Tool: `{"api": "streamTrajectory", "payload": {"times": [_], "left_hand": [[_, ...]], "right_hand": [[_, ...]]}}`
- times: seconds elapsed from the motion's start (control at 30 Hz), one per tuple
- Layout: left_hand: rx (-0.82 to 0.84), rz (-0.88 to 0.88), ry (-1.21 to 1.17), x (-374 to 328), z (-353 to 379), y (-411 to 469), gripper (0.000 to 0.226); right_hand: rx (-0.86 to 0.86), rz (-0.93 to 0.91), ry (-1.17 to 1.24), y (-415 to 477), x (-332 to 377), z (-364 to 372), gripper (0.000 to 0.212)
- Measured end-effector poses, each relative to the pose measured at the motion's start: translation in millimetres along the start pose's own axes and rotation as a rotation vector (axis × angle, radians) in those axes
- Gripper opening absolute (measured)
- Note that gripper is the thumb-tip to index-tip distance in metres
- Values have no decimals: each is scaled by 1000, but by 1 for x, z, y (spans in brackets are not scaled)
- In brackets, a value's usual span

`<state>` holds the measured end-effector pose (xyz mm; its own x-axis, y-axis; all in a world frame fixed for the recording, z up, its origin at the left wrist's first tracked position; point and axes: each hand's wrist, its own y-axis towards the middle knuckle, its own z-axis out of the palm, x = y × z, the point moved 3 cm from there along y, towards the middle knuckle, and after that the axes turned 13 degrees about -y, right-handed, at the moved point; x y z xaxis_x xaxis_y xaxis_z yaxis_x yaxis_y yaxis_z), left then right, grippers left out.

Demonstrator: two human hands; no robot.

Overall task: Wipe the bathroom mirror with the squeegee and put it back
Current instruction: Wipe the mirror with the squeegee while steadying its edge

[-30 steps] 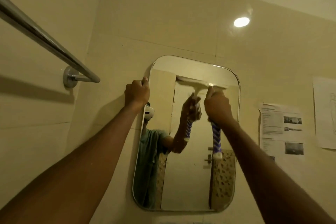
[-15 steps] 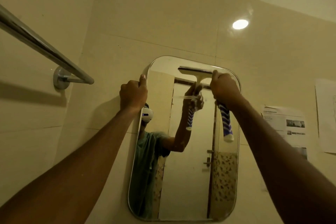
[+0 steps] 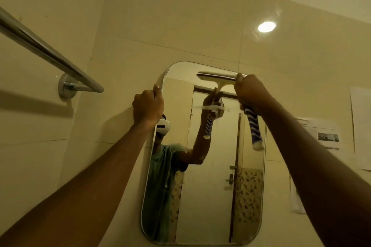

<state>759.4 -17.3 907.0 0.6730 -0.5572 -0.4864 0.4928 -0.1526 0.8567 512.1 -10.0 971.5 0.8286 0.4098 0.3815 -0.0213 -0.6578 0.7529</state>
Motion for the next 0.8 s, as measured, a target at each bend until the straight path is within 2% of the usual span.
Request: {"api": "streamTrajectory", "payload": {"times": [0.07,0.23,0.33,0.43,0.53,0.63,0.8], "left_hand": [[1,3,-7,2,1,1,60],[6,16,-3,4,2,2,62],[1,19,39,1,0,0,60],[-3,29,62,1,0,-1,59],[10,12,63,3,-1,-2,57],[16,6,55,3,0,-1,58],[12,13,35,5,2,1,59]], "right_hand": [[14,-14,-13,-19,-12,17,19],[85,86,74,-86,-47,64,42],[100,60,9,-77,-39,47,42],[51,2,-7,-42,-14,12,30],[43,41,22,-21,-1,-1,32],[49,43,25,-36,-12,19,28],[117,89,24,-86,-45,65,42]]}}
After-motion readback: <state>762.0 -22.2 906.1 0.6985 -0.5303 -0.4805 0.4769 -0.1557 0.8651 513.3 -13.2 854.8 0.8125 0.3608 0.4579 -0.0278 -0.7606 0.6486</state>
